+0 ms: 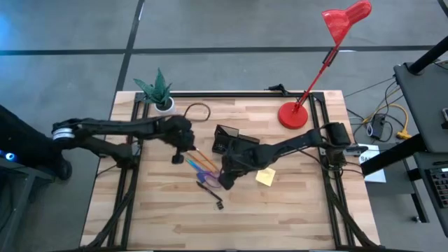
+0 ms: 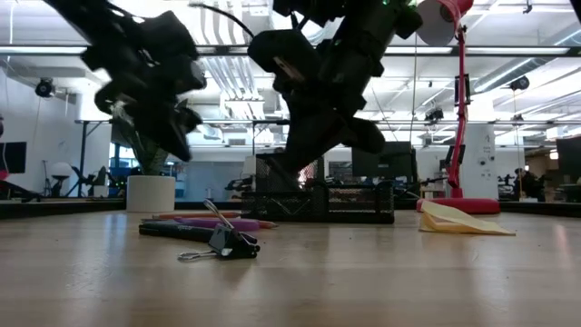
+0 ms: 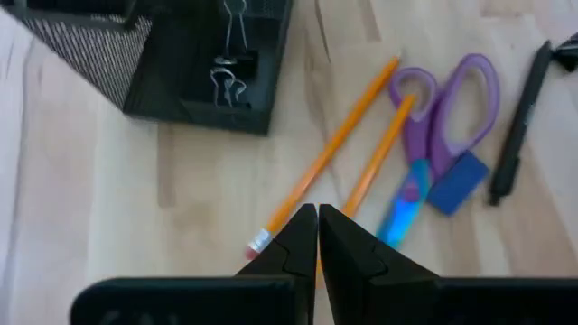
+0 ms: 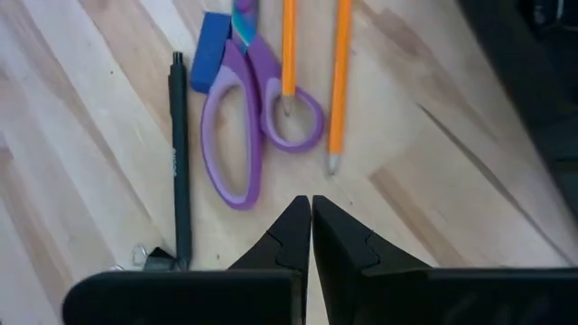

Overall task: Pick and place office supplies into organizer
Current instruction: Put the top orange pencil into the desk organizer

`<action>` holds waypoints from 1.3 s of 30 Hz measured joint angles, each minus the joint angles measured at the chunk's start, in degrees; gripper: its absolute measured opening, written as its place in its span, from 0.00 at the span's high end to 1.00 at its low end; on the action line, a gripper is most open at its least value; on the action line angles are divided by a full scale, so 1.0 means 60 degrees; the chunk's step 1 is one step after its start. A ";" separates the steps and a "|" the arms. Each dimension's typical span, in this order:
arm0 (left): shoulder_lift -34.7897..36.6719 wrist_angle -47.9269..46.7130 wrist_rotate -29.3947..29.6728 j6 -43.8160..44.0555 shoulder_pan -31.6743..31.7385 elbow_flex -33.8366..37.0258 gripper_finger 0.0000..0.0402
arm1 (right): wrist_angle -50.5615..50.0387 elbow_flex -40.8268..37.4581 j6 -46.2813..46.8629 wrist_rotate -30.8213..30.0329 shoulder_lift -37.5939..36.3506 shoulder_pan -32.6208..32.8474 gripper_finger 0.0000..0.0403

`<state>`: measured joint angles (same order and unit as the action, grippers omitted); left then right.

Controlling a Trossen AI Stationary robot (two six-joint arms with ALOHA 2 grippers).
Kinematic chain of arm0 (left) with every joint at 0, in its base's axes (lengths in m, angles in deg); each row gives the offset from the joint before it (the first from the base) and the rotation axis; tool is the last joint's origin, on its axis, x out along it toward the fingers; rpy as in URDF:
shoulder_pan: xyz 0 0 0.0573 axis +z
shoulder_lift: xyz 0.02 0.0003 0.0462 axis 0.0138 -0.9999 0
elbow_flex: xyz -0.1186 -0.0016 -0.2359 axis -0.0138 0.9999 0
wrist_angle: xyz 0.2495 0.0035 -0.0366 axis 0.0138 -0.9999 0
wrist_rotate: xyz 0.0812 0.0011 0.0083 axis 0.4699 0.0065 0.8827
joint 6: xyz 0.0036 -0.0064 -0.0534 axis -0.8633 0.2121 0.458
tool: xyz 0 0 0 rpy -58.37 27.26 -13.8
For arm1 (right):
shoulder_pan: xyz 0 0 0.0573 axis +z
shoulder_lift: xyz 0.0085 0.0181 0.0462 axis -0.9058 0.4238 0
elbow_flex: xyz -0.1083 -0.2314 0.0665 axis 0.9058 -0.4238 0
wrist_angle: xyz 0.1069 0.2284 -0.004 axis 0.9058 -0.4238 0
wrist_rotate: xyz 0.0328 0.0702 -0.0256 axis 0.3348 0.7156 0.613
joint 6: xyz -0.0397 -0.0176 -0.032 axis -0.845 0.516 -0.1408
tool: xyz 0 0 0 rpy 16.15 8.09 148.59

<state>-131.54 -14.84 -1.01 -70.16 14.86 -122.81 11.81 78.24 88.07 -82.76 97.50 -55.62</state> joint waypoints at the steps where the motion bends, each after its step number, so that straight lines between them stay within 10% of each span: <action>1: -0.0275 0.0008 -0.0158 -0.0256 0.0126 -0.0103 1.00 | 0.0061 -0.0012 0.0007 0.0001 0.0038 0.0004 0.98; 39: -0.2303 0.0878 0.0241 -0.1962 0.0399 -0.0121 1.00 | 0.1679 -0.0326 -0.1310 -0.0488 0.1167 -0.0015 0.98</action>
<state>-145.36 -9.57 0.43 -81.93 17.25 -123.54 21.88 76.29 80.21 -85.69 104.50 -55.71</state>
